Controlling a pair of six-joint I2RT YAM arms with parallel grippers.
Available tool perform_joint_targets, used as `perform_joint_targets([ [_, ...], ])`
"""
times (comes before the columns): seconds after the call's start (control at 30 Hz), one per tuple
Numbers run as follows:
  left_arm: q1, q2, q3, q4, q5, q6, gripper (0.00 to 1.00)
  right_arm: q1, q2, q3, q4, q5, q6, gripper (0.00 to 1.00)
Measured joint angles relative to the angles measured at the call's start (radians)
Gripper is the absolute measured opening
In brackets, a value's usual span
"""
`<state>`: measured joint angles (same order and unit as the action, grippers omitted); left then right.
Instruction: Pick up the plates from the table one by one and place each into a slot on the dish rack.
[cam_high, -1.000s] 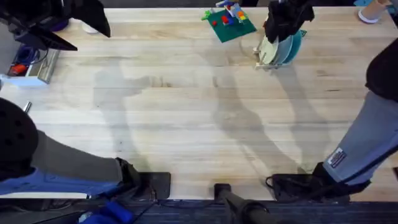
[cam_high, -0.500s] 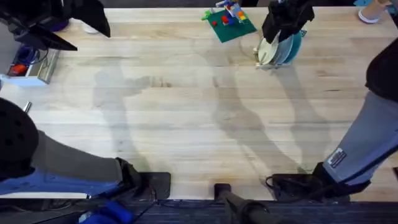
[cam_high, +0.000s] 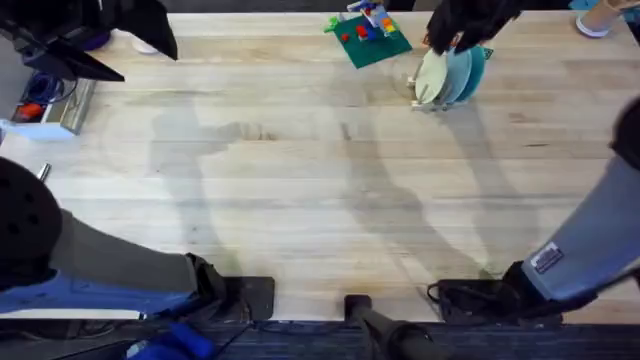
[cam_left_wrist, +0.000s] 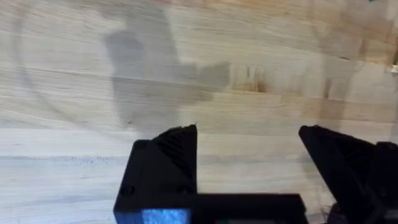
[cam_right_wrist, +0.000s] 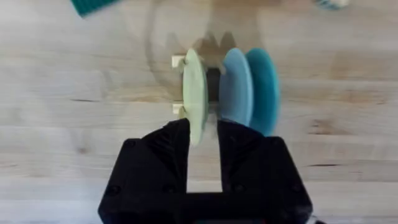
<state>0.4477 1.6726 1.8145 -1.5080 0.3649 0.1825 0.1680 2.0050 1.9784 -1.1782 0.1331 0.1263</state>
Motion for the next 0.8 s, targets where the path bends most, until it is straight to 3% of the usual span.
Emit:
perform_joint_targets([
  [0.23, 0.000, 0.000, 0.000, 0.000, 0.000, 0.000, 0.995, 0.000, -0.203, 0.023, 0.000, 0.000, 0.000, 0.342],
  [0.33, 0.000, 0.000, 0.000, 0.000, 0.000, 0.000, 0.995, 0.000, -0.278, 0.026, -0.001, 0.000, 0.001, 0.415],
  [0.4, 0.000, 0.000, 0.000, 0.000, 0.000, 0.000, 0.995, 0.000, -0.321, 0.027, -0.002, 0.000, 0.003, 0.578],
  [0.5, 0.000, 0.000, 0.000, 0.000, 0.000, 0.000, 0.995, 0.000, -0.373, 0.028, -0.003, 0.000, 0.001, 0.955],
  [0.8, 0.000, 0.000, 0.000, 0.000, 0.000, 0.000, 0.995, 0.000, -0.466, 0.028, -0.005, 0.000, 0.001, 0.996],
])
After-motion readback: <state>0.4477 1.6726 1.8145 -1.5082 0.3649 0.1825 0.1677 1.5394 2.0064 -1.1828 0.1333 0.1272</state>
